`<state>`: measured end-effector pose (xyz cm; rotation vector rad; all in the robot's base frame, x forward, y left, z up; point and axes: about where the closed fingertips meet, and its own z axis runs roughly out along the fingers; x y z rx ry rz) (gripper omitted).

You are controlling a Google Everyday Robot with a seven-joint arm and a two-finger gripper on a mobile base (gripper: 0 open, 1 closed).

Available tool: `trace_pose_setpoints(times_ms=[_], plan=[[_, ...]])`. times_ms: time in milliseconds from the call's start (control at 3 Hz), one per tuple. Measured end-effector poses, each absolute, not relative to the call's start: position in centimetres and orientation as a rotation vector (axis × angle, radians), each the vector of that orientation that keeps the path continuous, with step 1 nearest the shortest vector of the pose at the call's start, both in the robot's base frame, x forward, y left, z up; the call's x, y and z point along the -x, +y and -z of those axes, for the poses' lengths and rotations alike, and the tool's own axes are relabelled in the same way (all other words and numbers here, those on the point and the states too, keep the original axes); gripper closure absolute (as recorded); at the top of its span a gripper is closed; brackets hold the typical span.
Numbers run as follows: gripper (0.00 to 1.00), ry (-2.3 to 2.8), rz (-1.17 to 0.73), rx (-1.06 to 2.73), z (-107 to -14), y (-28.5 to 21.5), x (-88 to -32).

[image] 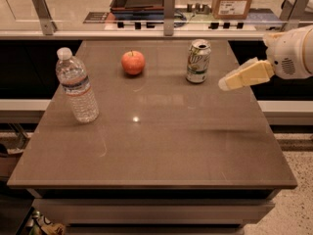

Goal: Knock 7up can over

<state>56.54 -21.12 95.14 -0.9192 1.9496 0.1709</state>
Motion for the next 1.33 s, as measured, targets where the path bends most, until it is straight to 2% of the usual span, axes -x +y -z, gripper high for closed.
trace_pose_setpoints(times_ms=[667, 1333], plan=[[0.0, 1.876, -0.296, 0.871, -93.2, -21.0, -61.3], [0.0, 1.844, -0.353, 0.845, -92.6, -19.3, -62.1]])
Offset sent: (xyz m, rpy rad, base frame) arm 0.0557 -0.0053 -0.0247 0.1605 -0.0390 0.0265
